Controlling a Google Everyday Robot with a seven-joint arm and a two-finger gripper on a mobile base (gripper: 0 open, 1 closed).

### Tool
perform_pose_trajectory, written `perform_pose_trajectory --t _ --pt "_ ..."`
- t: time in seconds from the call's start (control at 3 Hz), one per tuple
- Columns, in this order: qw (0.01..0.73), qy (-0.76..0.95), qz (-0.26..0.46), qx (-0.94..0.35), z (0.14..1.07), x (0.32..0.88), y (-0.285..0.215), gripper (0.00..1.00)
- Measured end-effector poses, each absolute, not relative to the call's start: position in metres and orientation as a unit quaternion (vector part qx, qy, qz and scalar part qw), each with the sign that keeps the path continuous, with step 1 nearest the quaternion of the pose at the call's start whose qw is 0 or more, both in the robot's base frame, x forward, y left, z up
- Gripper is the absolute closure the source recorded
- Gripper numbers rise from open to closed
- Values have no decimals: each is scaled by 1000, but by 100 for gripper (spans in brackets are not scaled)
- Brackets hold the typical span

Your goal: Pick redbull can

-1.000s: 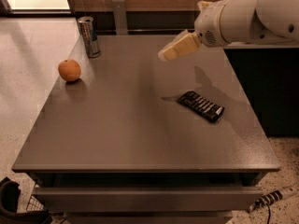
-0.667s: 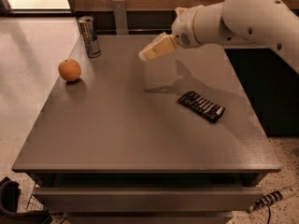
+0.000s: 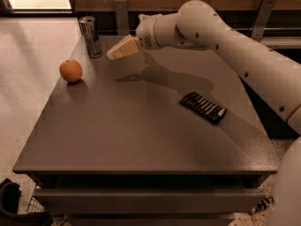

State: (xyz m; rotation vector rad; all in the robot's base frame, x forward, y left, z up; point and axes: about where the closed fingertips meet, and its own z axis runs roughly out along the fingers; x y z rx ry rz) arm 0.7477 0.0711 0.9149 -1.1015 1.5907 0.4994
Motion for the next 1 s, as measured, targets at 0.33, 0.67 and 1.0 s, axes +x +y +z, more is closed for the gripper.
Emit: perform_pose_trajectory --t 0.33,0.67,1.0 --pt "548 658 231 -461 909 764 100 0" --pt "560 651 248 -448 905 780 122 0" --pt "577 648 256 -427 903 787 139 0"
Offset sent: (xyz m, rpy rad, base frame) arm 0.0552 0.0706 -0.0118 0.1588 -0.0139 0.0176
